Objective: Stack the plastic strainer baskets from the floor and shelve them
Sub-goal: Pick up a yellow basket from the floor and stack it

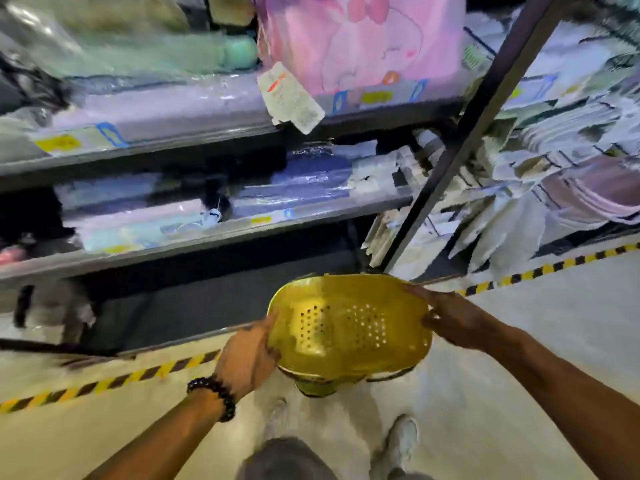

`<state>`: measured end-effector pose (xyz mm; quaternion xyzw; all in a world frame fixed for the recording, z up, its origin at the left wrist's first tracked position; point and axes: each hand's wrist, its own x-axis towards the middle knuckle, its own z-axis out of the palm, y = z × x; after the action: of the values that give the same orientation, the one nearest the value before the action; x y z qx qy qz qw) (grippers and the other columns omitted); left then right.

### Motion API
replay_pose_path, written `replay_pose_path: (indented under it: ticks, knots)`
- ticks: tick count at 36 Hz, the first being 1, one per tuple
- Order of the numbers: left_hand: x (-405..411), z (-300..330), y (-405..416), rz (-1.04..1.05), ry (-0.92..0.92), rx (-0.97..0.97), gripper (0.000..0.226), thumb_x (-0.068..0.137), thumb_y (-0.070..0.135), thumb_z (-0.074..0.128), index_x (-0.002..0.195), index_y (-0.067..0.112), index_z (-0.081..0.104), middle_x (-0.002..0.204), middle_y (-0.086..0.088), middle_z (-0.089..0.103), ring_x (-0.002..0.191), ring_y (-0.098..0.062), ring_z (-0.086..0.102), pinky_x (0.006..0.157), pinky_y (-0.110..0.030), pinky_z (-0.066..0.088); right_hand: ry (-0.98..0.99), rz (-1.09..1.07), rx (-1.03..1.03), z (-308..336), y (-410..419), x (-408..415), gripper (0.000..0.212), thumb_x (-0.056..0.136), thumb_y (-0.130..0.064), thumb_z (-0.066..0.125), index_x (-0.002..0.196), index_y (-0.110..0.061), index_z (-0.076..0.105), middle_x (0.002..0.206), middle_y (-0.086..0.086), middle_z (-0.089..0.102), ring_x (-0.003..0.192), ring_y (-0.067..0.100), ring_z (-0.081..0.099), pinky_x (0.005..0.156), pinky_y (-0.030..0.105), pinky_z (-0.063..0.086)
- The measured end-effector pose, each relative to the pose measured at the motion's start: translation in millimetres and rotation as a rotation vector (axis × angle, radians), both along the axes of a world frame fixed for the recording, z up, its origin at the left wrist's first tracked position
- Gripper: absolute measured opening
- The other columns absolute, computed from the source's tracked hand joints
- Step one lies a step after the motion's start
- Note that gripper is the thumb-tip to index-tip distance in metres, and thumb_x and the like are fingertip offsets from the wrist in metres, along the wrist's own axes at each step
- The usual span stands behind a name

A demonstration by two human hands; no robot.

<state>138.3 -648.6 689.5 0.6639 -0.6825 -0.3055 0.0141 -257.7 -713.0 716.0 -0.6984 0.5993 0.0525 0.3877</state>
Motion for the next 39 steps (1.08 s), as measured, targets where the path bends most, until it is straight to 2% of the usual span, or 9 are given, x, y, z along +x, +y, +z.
replay_pose_path:
  ticks: [7,10,14,18,20,23,26,35,39]
  knots:
    - [-31,-32,60,0.279,0.009,-0.004,0.075,0.09,0.031,0.06,0.159,0.037,0.031,0.122,-0.008,0.074,0.094,-0.034,0.072,0.071,-0.038,0.055,-0.047,0.232,-0.007,-36,-24,3,0.059,0.1,-0.045,0.054,0.151,-0.015,0.047,0.148,0.011,0.057,0.131,0.028,0.056,0.108,0.039,0.041]
    - [-38,-53,76,0.333,0.019,0.02,0.078,0.094,0.028,0.061,0.163,0.033,0.025,0.138,-0.004,0.066,0.106,-0.034,0.07,0.084,-0.044,0.061,-0.102,0.203,-0.034,-58,-31,12,0.102,0.085,-0.083,0.022,0.142,-0.006,0.057,0.134,0.02,0.065,0.119,0.034,0.062,0.099,0.039,0.046]
    - [-39,-99,87,0.444,0.038,0.044,0.074,0.089,0.02,0.061,0.158,0.035,0.038,0.137,-0.003,0.068,0.104,-0.036,0.07,0.081,-0.044,0.061,0.038,0.297,0.029,-89,-34,30,0.093,0.083,-0.083,0.016,0.159,-0.029,0.027,0.15,0.014,0.054,0.128,0.036,0.057,0.104,0.048,0.049]
    - [-34,-161,91,0.541,0.114,0.061,0.084,0.087,0.016,0.068,0.153,0.054,0.034,0.125,0.002,0.075,0.095,-0.028,0.072,0.081,-0.033,0.057,-0.057,0.286,0.054,-149,-37,30,0.152,0.045,-0.108,-0.003,0.157,-0.012,0.036,0.147,0.017,0.056,0.125,0.037,0.059,0.101,0.05,0.051]
    - [-32,-196,92,0.562,0.13,0.098,0.09,0.087,0.014,0.071,0.152,0.058,0.027,0.126,0.004,0.074,0.097,-0.025,0.072,0.084,-0.033,0.056,-0.037,0.253,0.097,-176,-37,32,0.143,0.05,-0.106,0.004,0.158,-0.016,0.034,0.144,0.016,0.057,0.12,0.037,0.061,0.098,0.05,0.054]
    - [-31,-247,91,0.586,0.166,0.172,0.084,0.09,0.015,0.07,0.155,0.053,0.034,0.125,0.001,0.074,0.099,-0.024,0.072,0.088,-0.036,0.06,0.071,0.267,0.064,-224,-34,33,0.061,0.102,-0.049,0.041,0.158,-0.028,0.032,0.144,0.017,0.058,0.117,0.036,0.063,0.093,0.048,0.056]
    - [-33,-293,87,0.569,0.156,0.201,0.083,0.09,0.016,0.068,0.158,0.048,0.033,0.128,0.0,0.073,0.1,-0.025,0.073,0.09,-0.039,0.06,0.119,0.307,0.016,-277,-35,27,0.066,0.103,-0.014,0.055,0.161,-0.031,0.03,0.149,0.01,0.055,0.122,0.035,0.06,0.094,0.049,0.055]
    - [-35,-399,87,0.572,0.208,0.165,0.073,0.093,0.018,0.061,0.157,0.042,0.037,0.129,-0.004,0.071,0.099,-0.026,0.069,0.09,-0.041,0.059,0.143,0.321,-0.021,-384,-33,27,0.066,0.101,-0.025,0.062,0.159,-0.032,0.033,0.147,0.011,0.058,0.12,0.039,0.063,0.091,0.049,0.056]
    - [-32,-432,92,0.554,0.184,0.297,0.076,0.099,0.03,0.063,0.16,0.049,0.023,0.149,0.004,0.06,0.125,-0.027,0.063,0.101,-0.045,0.056,0.13,0.294,-0.014,-416,-32,34,0.063,0.101,-0.022,0.061,0.158,-0.03,0.036,0.144,0.014,0.06,0.114,0.039,0.064,0.087,0.047,0.057]
